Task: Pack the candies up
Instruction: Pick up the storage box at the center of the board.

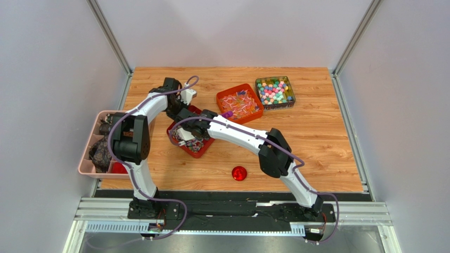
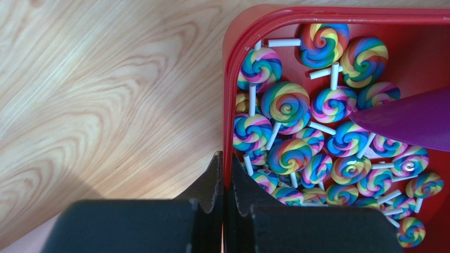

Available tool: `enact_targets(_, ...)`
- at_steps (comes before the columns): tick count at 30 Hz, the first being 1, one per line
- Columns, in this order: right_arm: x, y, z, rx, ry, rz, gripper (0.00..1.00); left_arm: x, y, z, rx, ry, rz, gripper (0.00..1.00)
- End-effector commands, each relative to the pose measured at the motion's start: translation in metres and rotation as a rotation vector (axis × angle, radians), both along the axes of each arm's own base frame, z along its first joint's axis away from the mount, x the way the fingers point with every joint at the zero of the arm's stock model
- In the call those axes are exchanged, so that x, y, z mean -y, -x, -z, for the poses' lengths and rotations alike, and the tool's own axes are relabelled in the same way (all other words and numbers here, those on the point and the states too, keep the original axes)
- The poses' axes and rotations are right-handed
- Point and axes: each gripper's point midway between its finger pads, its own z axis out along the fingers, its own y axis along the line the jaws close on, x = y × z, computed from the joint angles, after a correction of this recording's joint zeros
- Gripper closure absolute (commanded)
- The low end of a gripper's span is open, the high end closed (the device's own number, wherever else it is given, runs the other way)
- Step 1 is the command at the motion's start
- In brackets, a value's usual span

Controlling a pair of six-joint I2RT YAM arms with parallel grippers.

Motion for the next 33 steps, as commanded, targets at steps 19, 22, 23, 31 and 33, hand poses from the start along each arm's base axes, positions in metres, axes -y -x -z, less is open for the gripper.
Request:
enact_targets(19,0.032,0.013,0.002,-0.061,0.158,0.04,1.0,-0.006,-0.021,-0.051,0.228,-0.02,-0.137,1.0)
enact_targets(22,0.027,0.011,0.014,-0.068,0.168,0.038,1.0,-0.004,-0.02,-0.052,0.226,-0.004,-0.141,1.0)
enact_targets(23,0.023,0.011,0.017,-0.075,0.157,0.038,1.0,-0.003,-0.019,-0.053,0.229,0.001,-0.14,1.0)
enact_targets(31,-0.021,0.033,0.033,-0.145,-0.014,0.07,1.0,0.001,-0.013,-0.055,0.229,0.031,-0.158,1.0)
enact_targets(33,-0.027,0.043,0.037,-0.165,-0.023,0.054,1.0,0.001,-0.012,-0.051,0.217,0.032,-0.162,1.0)
